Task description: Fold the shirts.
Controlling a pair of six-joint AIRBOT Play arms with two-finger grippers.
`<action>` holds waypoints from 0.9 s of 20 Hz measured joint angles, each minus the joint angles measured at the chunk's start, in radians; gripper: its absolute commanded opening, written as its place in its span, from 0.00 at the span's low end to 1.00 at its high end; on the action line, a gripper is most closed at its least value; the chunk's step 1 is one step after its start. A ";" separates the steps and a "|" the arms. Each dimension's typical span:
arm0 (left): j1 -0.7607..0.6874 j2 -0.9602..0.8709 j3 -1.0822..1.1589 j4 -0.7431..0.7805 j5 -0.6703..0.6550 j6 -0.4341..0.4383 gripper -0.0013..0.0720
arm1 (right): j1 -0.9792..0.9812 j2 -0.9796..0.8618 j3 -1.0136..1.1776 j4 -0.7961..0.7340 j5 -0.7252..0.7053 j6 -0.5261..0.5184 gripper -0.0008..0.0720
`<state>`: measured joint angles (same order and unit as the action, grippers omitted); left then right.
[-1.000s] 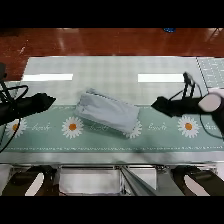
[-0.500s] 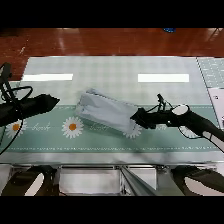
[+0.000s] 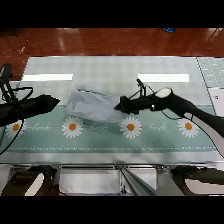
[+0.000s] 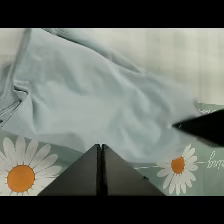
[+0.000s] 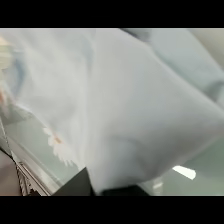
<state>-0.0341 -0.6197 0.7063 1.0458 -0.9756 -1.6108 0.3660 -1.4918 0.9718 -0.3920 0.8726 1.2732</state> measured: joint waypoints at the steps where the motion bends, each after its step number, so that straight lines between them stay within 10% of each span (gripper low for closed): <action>1: 0.000 0.000 0.000 0.000 -0.001 0.000 0.05 | -0.003 -0.002 0.076 -0.033 0.020 0.011 0.04; 18: -0.043 0.000 0.000 0.000 -0.019 0.009 0.05 | -0.794 0.066 0.911 -0.399 0.525 0.382 0.04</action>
<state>-0.0772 -0.6197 0.7063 1.0458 -0.9943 -1.6020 -0.4278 -1.4261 1.8824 -0.7906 1.3979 1.6554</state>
